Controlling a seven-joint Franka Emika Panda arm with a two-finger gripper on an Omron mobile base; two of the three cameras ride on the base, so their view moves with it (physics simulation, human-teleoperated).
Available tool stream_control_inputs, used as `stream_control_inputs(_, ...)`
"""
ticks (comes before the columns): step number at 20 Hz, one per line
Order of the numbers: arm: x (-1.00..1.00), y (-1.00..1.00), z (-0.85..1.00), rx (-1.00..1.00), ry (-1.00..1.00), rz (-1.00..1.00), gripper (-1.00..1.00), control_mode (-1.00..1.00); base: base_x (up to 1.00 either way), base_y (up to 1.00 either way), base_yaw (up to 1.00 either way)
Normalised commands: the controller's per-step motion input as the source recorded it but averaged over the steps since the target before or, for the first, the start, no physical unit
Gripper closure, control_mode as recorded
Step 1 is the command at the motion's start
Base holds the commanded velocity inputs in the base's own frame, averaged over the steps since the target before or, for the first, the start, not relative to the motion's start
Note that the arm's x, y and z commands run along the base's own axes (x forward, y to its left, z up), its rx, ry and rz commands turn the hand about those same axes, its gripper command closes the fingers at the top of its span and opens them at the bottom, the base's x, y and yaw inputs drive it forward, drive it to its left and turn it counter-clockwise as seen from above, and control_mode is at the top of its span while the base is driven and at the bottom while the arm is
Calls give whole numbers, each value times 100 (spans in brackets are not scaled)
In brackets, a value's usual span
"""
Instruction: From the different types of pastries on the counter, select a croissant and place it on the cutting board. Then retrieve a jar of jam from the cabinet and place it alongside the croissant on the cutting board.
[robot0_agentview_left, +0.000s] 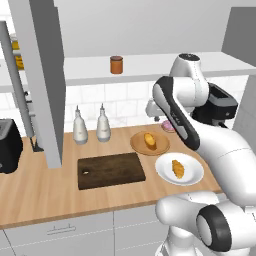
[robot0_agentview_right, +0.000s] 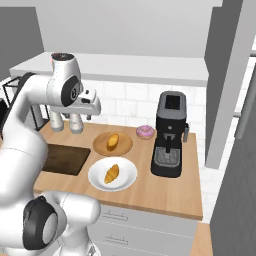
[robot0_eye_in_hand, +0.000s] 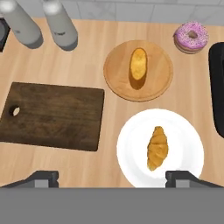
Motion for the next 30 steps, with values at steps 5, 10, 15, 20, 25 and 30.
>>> stream_control_inputs(5,4,38,0,0,0,0,-100,-100,0,0,0)
stream_control_inputs(10,2,61,36,0,-8,0,-100,-100,0,0,0)
stream_control_inputs(15,0,42,40,0,-10,0,-100,-100,0,0,0)
stream_control_inputs(20,4,39,29,0,-6,0,-100,-100,0,0,0)
stream_control_inputs(25,27,12,17,0,-13,0,-100,-100,0,0,0)
stream_control_inputs(30,58,23,15,0,-19,0,-100,-100,0,0,0)
